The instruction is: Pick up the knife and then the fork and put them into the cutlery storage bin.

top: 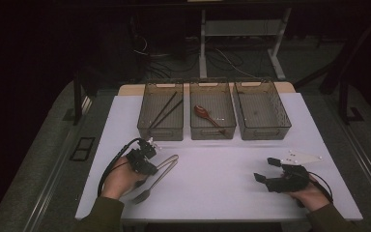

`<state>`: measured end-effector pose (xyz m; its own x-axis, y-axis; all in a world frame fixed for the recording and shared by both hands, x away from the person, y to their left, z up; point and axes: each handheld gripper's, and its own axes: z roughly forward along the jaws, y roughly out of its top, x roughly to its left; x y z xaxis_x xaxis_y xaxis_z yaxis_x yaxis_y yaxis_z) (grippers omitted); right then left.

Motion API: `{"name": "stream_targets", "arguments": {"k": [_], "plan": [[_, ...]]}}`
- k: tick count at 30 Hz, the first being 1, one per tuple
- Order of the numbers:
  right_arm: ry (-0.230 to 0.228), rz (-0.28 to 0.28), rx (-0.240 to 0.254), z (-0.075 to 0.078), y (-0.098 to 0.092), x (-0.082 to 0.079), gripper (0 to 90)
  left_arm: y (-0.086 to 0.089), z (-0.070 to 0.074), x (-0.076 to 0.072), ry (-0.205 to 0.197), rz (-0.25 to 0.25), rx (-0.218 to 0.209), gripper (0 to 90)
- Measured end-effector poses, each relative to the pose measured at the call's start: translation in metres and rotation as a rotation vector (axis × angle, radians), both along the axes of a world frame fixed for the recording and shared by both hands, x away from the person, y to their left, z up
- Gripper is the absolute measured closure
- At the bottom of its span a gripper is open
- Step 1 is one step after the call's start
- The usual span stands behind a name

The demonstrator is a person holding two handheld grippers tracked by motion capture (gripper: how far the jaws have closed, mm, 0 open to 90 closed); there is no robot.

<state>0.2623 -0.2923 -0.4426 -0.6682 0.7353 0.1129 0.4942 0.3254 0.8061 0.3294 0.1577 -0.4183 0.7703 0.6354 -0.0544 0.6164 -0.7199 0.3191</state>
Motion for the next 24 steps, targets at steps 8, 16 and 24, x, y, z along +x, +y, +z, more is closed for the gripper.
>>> {"name": "stream_targets", "arguments": {"k": [8, 16, 24], "plan": [[-0.001, 0.001, 0.004, 0.001, 0.0, 0.0, 19.1, 0.004, 0.0, -0.001, -0.032, -0.008, -0.035, 79.2], [0.0, 0.003, 0.01, 0.002, -0.001, 0.0, 19.1, 0.005, 0.011, -0.002, -0.099, -0.004, -0.083, 79.2], [0.011, 0.016, 0.013, 0.006, 0.0, -0.001, 19.0, 0.007, 0.023, -0.006, -0.159, -0.03, -0.151, 79.2]]}}
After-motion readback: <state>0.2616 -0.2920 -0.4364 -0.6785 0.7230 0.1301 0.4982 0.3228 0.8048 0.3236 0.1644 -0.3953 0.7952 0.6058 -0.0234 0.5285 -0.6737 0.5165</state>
